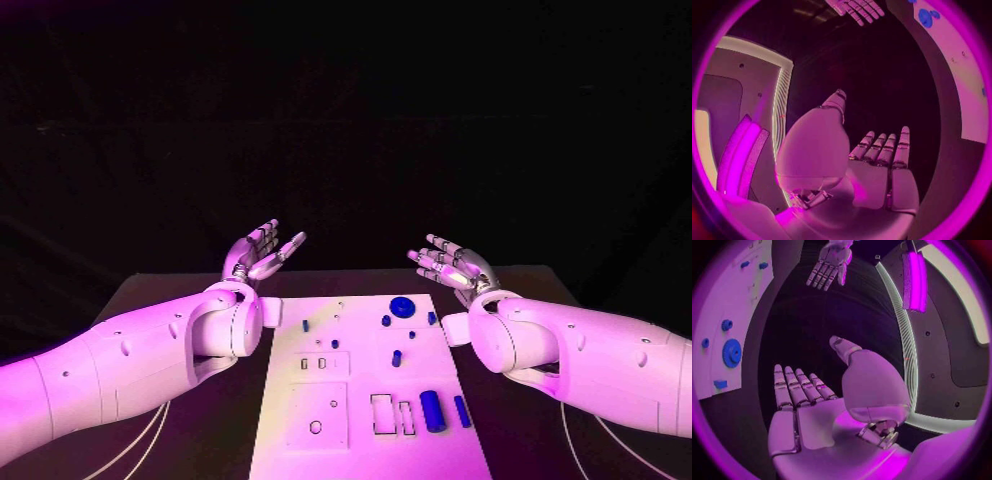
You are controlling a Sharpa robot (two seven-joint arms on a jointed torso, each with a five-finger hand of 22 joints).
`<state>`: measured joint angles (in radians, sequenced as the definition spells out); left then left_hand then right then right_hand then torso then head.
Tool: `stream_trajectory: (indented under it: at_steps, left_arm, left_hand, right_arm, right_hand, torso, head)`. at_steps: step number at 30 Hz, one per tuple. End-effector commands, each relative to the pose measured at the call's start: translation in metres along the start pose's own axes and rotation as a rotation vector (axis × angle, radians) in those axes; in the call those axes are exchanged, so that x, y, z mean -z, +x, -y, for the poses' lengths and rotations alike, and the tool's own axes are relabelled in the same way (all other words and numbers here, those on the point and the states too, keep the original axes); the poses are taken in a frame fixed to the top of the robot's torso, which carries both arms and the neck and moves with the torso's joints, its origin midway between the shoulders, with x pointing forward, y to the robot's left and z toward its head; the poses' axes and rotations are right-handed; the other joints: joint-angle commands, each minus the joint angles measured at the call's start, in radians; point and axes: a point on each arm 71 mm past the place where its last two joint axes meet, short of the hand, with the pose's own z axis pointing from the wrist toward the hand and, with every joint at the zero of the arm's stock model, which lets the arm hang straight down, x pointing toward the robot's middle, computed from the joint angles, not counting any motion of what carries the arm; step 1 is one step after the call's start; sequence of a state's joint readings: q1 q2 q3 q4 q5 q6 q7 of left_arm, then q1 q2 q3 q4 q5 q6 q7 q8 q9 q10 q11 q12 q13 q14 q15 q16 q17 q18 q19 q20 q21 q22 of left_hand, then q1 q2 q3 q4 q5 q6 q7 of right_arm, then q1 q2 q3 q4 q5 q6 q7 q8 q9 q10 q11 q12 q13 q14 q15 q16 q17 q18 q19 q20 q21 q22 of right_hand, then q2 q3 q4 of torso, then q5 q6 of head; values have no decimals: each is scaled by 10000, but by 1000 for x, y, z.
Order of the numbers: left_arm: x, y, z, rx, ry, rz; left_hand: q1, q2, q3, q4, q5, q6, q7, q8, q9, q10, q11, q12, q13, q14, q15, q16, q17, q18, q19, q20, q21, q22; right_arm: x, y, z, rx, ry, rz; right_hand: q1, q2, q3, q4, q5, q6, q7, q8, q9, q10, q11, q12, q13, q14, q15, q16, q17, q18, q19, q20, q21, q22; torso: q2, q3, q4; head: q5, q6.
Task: Assemble the parts on the task board
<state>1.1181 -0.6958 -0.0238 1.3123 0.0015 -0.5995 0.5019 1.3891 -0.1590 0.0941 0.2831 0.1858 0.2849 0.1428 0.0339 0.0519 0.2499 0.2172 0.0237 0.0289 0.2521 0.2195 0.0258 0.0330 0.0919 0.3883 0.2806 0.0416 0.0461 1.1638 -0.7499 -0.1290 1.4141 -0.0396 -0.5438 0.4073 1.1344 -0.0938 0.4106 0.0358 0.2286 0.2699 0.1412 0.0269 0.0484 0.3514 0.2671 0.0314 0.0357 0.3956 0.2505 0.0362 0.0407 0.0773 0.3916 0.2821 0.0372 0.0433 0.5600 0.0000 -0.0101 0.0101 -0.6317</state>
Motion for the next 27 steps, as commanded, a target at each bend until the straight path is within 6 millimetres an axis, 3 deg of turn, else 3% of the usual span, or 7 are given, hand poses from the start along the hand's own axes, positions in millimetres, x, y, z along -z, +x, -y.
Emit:
stream_trajectory:
  at_steps: [1, 8, 9, 17, 22, 24, 27]
  left_arm:
    - [-2, 6, 3, 371, 206, -783]
    - [-2, 6, 3, 371, 206, -783]
    - [4, -1, 5, 462, 138, -1024]
    - [7, -2, 10, 513, 240, -1171]
    - [7, -1, 14, 544, 315, -1413]
    - [8, 0, 16, 547, 339, -1551]
    - [9, 1, 20, 514, 382, -1759]
  left_hand:
    - [556, -59, 39, 139, 100, 189, 1171, 50, 37, 153, 55, 66, 25, 139, 62, 62, 24, 205, 184, 103, 67, 29]
    - [601, -30, 78, 137, 91, 269, 1211, 70, 49, 236, 97, 83, 36, 184, 71, 75, 33, 203, 175, 104, 73, 32]
    - [601, -30, 78, 137, 91, 269, 1211, 70, 49, 236, 97, 83, 36, 184, 71, 75, 33, 203, 175, 104, 73, 32]
    - [743, 210, 311, 113, 41, 825, 1391, 206, 131, 911, 295, 153, 92, 685, 185, 170, 114, 175, 327, 117, 148, 65]
    - [874, 517, 593, 52, -20, 2125, 1487, 561, 349, 2721, 469, 349, 206, 2588, 232, 598, 388, 191, 1675, 110, 517, 232]
    - [922, 625, 713, -2, -51, 3245, 1470, 886, 541, 4543, 341, 598, 334, 4660, 30, 1156, 710, 388, 2979, 91, 915, 401]
    - [960, 642, 785, -41, -56, 3781, 1430, 1024, 618, 5384, 261, 647, 347, 5212, -76, 1344, 814, 537, 3274, 88, 1062, 422]
  right_arm:
    - [-3, 9, 1, 30, 367, -1964]
    - [-7, 7, 2, 206, 543, -2413]
    - [-13, -14, -12, 2552, -991, -2000]
    - [-15, -19, -24, 4052, -1808, -2058]
    - [-17, -19, -29, 4992, -2056, -2140]
    - [-17, -20, -31, 5433, -2116, -2212]
    - [-18, -20, -34, 6160, -2150, -2370]
  right_hand:
    - [848, -73, 263, -251, -54, 561, 1595, 165, 89, 673, 53, 117, 65, 644, 34, 138, 103, 262, 482, 85, 185, 86]
    - [1403, -125, 331, -655, -272, 1860, 1553, 463, 303, 2174, -79, 236, 154, 2288, -153, 416, 307, 464, 1321, 71, 461, 200]
    - [1421, -127, 332, -670, -280, 1935, 1550, 479, 315, 2263, -82, 238, 158, 2398, -169, 432, 319, 473, 1360, 74, 475, 203]
    - [1803, -199, 634, -1087, -285, 4380, 1311, 1074, 707, 5361, -416, 413, 288, 4893, -567, 847, 584, 887, 3303, 66, 1048, 357]
    - [1809, -273, 858, -1176, -285, 5602, 1178, 1341, 872, 5965, -577, 377, 285, 5457, -745, 911, 621, 1040, 3956, 36, 1274, 376]
    - [1826, -336, 957, -1223, -178, 5811, 1143, 1381, 889, 6141, -620, 361, 280, 5643, -796, 933, 632, 1058, 4146, 5, 1350, 382]
    - [1807, -413, 1054, -1239, -213, 6072, 1084, 1455, 913, 6375, -697, 367, 283, 5995, -899, 1032, 671, 1078, 4463, -76, 1505, 419]
  torso:
    - [4, -1, -4]
    - [4, -1, -4]
    - [163, -70, 16]
    - [310, -68, 84]
    - [366, -68, 135]
    - [425, -82, 173]
    - [479, -89, 204]
  head:
    - [1, 1]
    - [1, 1]
    - [-22, -129]
    - [-48, -102]
    - [-78, -132]
    - [-112, -116]
    - [-138, -141]
